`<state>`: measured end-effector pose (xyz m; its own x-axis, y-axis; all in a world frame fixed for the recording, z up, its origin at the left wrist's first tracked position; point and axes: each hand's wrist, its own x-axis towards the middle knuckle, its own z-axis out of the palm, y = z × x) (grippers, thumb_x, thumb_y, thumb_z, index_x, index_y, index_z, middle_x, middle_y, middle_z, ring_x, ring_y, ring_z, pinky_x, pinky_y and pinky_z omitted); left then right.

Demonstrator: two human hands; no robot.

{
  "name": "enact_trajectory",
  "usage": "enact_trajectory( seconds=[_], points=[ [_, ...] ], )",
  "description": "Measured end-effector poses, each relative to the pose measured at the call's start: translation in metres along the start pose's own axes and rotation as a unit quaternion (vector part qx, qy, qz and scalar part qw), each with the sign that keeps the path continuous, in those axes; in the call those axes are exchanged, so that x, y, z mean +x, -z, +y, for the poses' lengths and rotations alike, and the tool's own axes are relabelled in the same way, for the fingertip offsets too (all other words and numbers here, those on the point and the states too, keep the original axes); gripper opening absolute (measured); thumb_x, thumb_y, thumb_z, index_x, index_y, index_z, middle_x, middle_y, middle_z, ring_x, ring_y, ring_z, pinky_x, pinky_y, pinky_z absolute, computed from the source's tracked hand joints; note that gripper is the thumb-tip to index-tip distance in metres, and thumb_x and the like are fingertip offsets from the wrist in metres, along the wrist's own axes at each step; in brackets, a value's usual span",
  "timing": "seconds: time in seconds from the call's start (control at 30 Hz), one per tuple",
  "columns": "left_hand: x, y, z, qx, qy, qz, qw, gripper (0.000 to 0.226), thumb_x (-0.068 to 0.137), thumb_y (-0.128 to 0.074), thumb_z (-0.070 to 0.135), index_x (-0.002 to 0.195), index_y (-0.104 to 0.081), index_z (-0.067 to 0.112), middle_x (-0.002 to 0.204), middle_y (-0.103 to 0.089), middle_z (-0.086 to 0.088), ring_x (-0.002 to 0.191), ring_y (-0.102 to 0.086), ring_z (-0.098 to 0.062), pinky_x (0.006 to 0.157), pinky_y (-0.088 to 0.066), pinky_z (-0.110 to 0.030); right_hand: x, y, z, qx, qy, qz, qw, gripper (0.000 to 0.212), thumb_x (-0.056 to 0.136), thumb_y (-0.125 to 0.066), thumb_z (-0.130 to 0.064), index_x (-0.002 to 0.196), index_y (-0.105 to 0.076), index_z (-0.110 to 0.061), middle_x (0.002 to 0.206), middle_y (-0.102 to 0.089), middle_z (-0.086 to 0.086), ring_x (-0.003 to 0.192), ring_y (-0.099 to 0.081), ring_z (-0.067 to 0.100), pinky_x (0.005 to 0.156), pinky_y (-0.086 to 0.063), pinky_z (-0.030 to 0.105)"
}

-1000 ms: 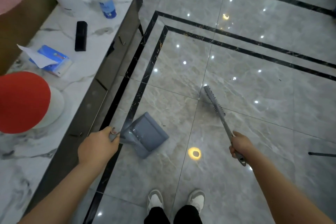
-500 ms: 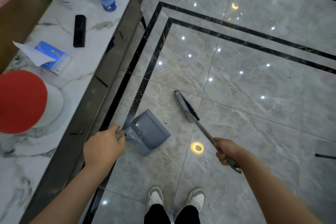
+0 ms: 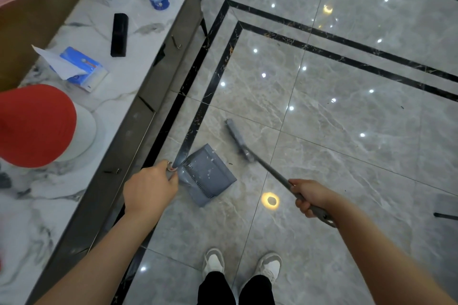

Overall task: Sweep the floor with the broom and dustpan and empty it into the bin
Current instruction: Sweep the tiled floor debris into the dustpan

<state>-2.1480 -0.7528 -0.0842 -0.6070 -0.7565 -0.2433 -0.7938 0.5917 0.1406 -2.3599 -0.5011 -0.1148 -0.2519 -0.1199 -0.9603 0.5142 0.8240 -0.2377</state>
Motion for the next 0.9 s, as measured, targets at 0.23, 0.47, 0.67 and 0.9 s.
enact_trajectory(
  seconds=[0.23,0.47,0.67,0.9],
  points=[
    [-0.001,0.002,-0.001,-0.011,-0.01,-0.002,1.0,0.019,0.085,-0.056,0.027,0.091,-0.064,0.012,0.071,-0.067,-0.016,0.062,-0.057,-0.034,0.052,-0.033,-0.029,-0.007,-0.038,0.018,-0.008,-0.028,-0.107,0.994,0.044,0.099,-0.032,-0.014,0.141,-0.04,-0.025,0.059,-0.034,0.003,0.029,-0.027,0.005,0.033,-0.026,0.012],
    [-0.002,0.002,-0.001,-0.004,-0.011,-0.009,1.0,0.018,0.085,-0.054,0.027,0.091,-0.061,0.011,0.076,-0.067,-0.016,0.07,-0.062,-0.036,0.054,-0.037,-0.03,-0.019,-0.01,0.002,-0.01,0.012,-0.03,0.999,0.047,0.1,-0.031,-0.011,0.146,-0.033,-0.023,0.053,-0.034,0.003,0.028,-0.028,0.006,0.032,-0.026,0.014],
    [-0.001,0.002,-0.005,0.006,-0.013,-0.007,1.0,0.017,0.086,-0.054,0.027,0.091,-0.061,0.012,0.072,-0.066,-0.015,0.061,-0.055,-0.032,0.052,-0.034,-0.028,0.001,-0.058,0.013,0.004,-0.017,-0.078,0.997,0.046,0.1,-0.03,-0.011,0.144,-0.036,-0.024,0.057,-0.032,0.003,0.028,-0.026,0.005,0.032,-0.026,0.012],
    [0.0,0.0,-0.007,0.011,-0.012,-0.003,1.0,0.019,0.086,-0.054,0.028,0.09,-0.061,0.011,0.07,-0.066,-0.015,0.055,-0.046,-0.028,0.05,-0.032,-0.027,-0.01,-0.034,0.009,0.051,-0.028,-0.145,0.988,0.044,0.102,-0.03,-0.015,0.145,-0.034,-0.022,0.051,-0.037,0.002,0.025,-0.027,0.003,0.025,-0.026,0.012]
  ],
)
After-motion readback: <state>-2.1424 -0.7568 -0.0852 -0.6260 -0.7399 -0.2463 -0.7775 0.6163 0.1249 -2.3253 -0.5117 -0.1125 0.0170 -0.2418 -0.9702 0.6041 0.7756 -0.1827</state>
